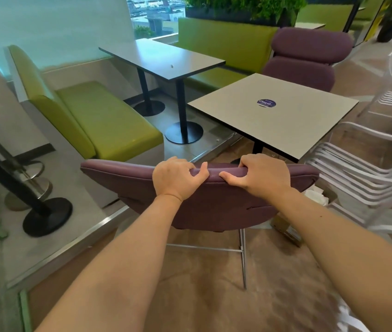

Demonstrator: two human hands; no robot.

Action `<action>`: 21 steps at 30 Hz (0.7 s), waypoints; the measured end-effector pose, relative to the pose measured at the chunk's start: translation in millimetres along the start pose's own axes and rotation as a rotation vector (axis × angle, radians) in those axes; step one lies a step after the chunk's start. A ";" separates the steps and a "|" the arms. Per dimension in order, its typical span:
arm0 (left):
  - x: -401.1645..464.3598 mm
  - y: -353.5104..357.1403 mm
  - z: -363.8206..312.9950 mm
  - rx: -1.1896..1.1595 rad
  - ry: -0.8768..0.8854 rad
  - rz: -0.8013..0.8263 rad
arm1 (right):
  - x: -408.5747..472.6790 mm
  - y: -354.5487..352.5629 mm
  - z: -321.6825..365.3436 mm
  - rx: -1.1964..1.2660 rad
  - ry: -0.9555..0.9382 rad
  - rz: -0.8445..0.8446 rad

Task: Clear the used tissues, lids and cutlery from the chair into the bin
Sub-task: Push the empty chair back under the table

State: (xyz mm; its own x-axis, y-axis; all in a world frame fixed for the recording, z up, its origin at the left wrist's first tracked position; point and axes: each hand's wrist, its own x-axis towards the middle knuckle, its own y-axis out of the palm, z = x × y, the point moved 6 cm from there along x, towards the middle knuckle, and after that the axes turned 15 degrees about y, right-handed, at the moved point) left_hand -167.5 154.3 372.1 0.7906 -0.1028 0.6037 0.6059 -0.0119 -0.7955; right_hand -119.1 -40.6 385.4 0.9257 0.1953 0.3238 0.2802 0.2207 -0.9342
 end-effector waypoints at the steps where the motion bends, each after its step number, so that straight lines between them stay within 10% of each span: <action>1: 3.5 3.0 6.1 -0.003 0.006 0.000 | 4.3 2.3 4.2 0.001 0.002 -0.006; 21: 36.8 37.7 61.9 -0.022 -0.015 0.005 | 52.8 31.7 40.5 0.029 0.020 -0.078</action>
State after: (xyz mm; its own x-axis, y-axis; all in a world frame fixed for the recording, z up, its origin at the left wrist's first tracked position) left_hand -110.0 211.6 367.6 0.7949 -0.0883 0.6003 0.6000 -0.0332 -0.7993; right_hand -71.7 15.4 378.9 0.9062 0.1578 0.3924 0.3448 0.2619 -0.9014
